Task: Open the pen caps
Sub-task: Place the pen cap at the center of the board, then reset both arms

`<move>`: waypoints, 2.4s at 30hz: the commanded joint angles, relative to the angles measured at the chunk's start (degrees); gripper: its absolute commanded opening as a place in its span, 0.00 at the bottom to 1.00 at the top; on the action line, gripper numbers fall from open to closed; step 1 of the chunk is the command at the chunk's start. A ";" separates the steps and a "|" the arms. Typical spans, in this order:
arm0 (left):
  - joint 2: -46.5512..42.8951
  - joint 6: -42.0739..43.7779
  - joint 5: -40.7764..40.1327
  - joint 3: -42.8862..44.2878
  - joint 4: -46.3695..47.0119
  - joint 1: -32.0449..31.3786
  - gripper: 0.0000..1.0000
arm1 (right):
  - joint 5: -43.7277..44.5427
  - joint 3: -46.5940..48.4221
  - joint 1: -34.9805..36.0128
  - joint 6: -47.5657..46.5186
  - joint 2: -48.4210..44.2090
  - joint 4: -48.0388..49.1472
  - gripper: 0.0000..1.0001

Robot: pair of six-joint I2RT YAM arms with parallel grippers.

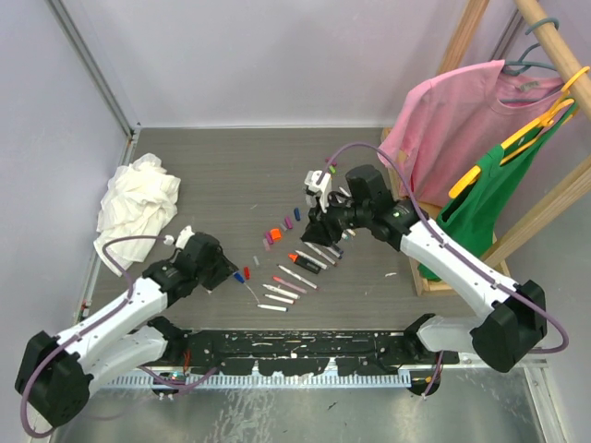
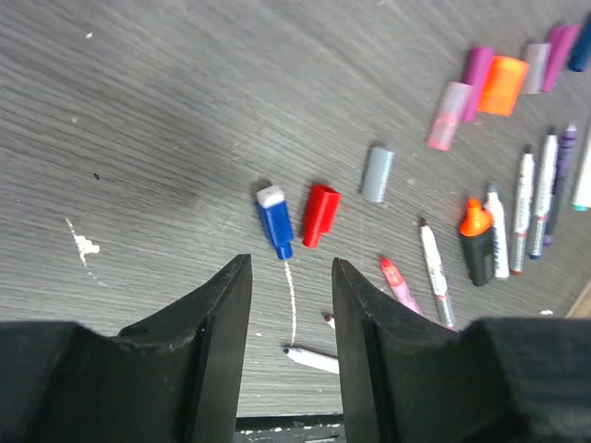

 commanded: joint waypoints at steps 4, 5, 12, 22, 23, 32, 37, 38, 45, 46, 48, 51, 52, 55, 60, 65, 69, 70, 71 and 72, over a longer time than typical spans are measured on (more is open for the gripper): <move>-11.15 14.63 2.38 7.91 1.96 -0.18 0.55 | -2.13 1.12 -2.71 -2.61 -7.61 0.74 0.39; -13.34 18.12 4.03 8.85 3.99 -0.18 0.63 | -0.73 1.32 -2.89 -3.34 -8.74 0.70 0.41; -24.42 34.78 8.41 20.02 14.14 -0.16 0.98 | 9.55 9.71 -6.98 -10.75 -12.26 -3.86 0.91; -14.04 44.04 17.88 47.30 4.09 -0.16 0.98 | 23.15 33.83 -9.96 0.51 -8.98 -8.06 1.00; -12.97 44.34 18.64 49.22 2.85 -0.14 0.98 | 22.83 36.14 -9.96 -0.05 -8.70 -9.60 1.00; -9.72 46.05 21.05 55.95 -2.09 -0.17 0.98 | 16.31 48.80 -9.95 1.62 -8.74 -16.10 1.00; -9.16 46.16 22.04 57.00 -2.59 -0.17 0.98 | 21.38 49.46 -9.95 9.88 -9.89 -14.40 1.00; -9.03 46.16 22.31 57.12 -2.66 -0.17 0.98 | 23.00 49.34 -9.99 10.91 -10.12 -13.94 1.00; -9.29 44.83 20.17 54.51 -3.13 0.00 0.98 | 18.97 47.91 -9.88 5.01 -9.53 -15.45 1.00; -9.29 44.83 20.17 54.51 -3.13 0.00 0.98 | 18.97 47.91 -9.88 5.01 -9.53 -15.45 1.00; -9.29 44.83 20.17 54.51 -3.13 0.00 0.98 | 18.97 47.91 -9.88 5.01 -9.53 -15.45 1.00; -9.29 44.83 20.17 54.51 -3.13 0.00 0.98 | 18.97 47.91 -9.88 5.01 -9.53 -15.45 1.00; -9.29 44.83 20.17 54.51 -3.13 0.00 0.98 | 18.97 47.91 -9.88 5.01 -9.53 -15.45 1.00; -9.29 44.83 20.17 54.51 -3.13 0.00 0.98 | 18.97 47.91 -9.88 5.01 -9.53 -15.45 1.00; -9.29 44.83 20.17 54.51 -3.13 0.00 0.98 | 18.97 47.91 -9.88 5.01 -9.53 -15.45 1.00; -9.29 44.83 20.17 54.51 -3.13 0.00 0.98 | 18.97 47.91 -9.88 5.01 -9.53 -15.45 1.00; -9.29 44.83 20.17 54.51 -3.13 0.00 0.98 | 18.97 47.91 -9.88 5.01 -9.53 -15.45 1.00; -9.29 44.83 20.17 54.51 -3.13 0.00 0.98 | 18.97 47.91 -9.88 5.01 -9.53 -15.45 1.00; -9.29 44.83 20.17 54.51 -3.13 0.00 0.98 | 18.97 47.91 -9.88 5.01 -9.53 -15.45 1.00; -9.29 44.83 20.17 54.51 -3.13 0.00 0.98 | 18.97 47.91 -9.88 5.01 -9.53 -15.45 1.00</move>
